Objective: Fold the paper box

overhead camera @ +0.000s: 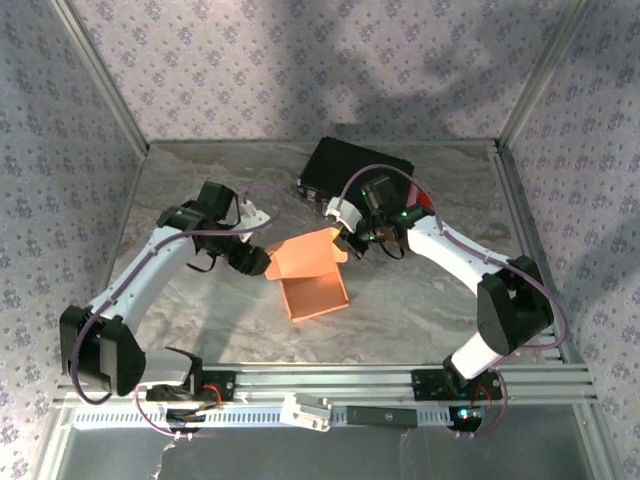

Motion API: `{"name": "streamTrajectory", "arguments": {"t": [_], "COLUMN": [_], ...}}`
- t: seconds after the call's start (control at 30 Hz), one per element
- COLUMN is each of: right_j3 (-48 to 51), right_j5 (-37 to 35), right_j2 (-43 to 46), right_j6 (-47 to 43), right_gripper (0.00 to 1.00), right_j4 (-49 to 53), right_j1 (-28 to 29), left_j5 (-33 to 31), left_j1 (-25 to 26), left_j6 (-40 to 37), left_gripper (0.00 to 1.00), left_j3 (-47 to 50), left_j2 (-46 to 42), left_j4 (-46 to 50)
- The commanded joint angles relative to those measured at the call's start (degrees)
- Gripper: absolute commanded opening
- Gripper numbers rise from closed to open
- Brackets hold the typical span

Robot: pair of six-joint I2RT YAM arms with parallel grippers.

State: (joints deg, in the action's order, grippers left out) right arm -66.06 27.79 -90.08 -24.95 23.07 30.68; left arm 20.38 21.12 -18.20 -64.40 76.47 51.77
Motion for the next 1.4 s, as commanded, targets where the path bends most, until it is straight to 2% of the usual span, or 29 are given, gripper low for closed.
{"name": "streamTrajectory", "arguments": {"t": [0.0, 0.2, 0.33, 0.57, 0.73, 0.83, 0.93, 1.07, 1.17, 1.27, 1.37], "right_j3": [-1.8, -1.8, -1.8, -4.3, -4.4, -4.6, -4.5, -4.8, -4.9, -5.0, -4.6], "right_j5": [2.3, 2.7, 2.6, 1.2, 0.6, -0.3, -1.0, -0.7, -0.7, -0.9, -1.2], "right_j2": [-0.2, -0.8, -0.7, -1.1, -1.0, -1.1, -1.2, -1.4, -1.5, -1.6, -1.5], "right_j6": [-0.5, 0.4, 0.8, 1.8, 2.3, 1.8, 1.6, 1.8, 2.0, 1.9, 1.8], "right_gripper": [0.00, 0.00, 0.00, 0.00, 0.00, 0.00, 0.00, 0.00, 0.00, 0.00, 0.00], "right_j4": [1.7, 1.7, 1.7, 2.3, 2.5, 3.2, 3.7, 3.6, 3.5, 3.8, 3.8], "right_j1": [-0.5, -0.7, -0.7, -0.4, 0.0, 0.3, 0.2, 0.3, 0.4, 0.4, 0.4], "left_j5": [1.2, 0.7, 0.2, -3.3, -6.0, -8.1, -9.4, -8.2, -7.9, -7.8, -7.6], "left_j1": [1.2, 2.7, 3.5, 6.4, 7.4, 7.4, 7.5, 7.2, 7.2, 7.1, 7.2], "left_j6": [-3.1, -1.4, 0.4, 3.4, 4.9, 5.1, 4.4, 3.0, 2.6, 2.9, 3.7], "left_gripper": [0.68, 0.58, 0.43, 0.25, 0.25, 0.42, 0.43, 0.38, 0.26, 0.19, 0.17], "left_j3": [-0.9, -0.5, -0.9, -1.8, -2.4, -2.4, -2.3, -2.6, -3.5, -3.8, -3.5], "left_j2": [2.2, 5.3, 5.4, 6.1, 6.2, 5.2, 4.1, 4.6, 6.2, 6.5, 5.7], "left_j4": [-0.7, -3.6, -4.9, -4.5, -3.6, -3.3, -2.6, -2.2, -1.5, -1.6, -2.5]}}
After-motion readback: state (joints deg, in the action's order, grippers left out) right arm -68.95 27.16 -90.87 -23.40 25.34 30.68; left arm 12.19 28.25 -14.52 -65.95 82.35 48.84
